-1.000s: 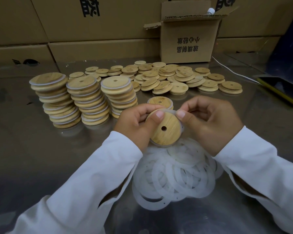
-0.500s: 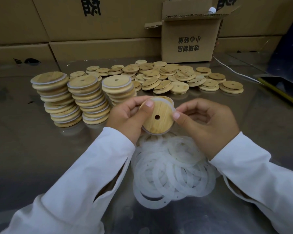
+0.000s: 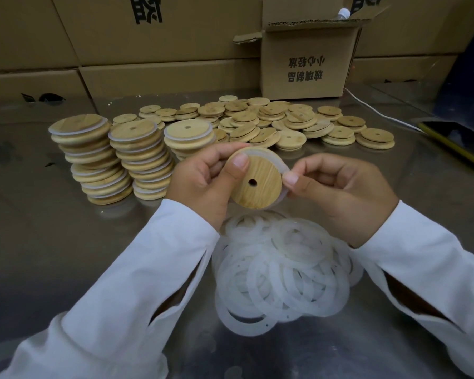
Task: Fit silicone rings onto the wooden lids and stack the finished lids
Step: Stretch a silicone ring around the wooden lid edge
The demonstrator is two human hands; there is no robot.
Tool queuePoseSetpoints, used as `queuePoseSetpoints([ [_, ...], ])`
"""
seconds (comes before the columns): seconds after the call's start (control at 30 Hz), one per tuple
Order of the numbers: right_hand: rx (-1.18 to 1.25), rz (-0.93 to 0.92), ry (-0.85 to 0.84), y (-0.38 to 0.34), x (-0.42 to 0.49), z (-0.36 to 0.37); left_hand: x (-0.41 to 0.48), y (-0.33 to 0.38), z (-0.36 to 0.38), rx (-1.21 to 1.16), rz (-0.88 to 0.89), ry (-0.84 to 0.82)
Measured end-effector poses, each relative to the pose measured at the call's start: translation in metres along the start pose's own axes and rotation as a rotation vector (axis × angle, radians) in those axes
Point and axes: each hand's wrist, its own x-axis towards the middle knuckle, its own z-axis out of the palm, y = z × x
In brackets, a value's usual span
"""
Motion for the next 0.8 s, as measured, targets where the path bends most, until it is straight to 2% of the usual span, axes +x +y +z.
queuePoseSetpoints([
  [0.37,-0.004,0.024,-0.009,0.0036,-0.0019,0.0013,-0.0011,0.0025,-0.0002,0.096,0.050,-0.019],
  [0.63,-0.019,-0.004,0.107,0.0048,-0.0002,0.0019,-0.0031,-0.0002,0.0017,0.116,0.018,-0.044],
  [0.8,-0.101,0.130,-0.059,0.0081,0.0019,-0.0016,-0.0031,-0.0069,0.0040,0.087,-0.102,-0.003],
])
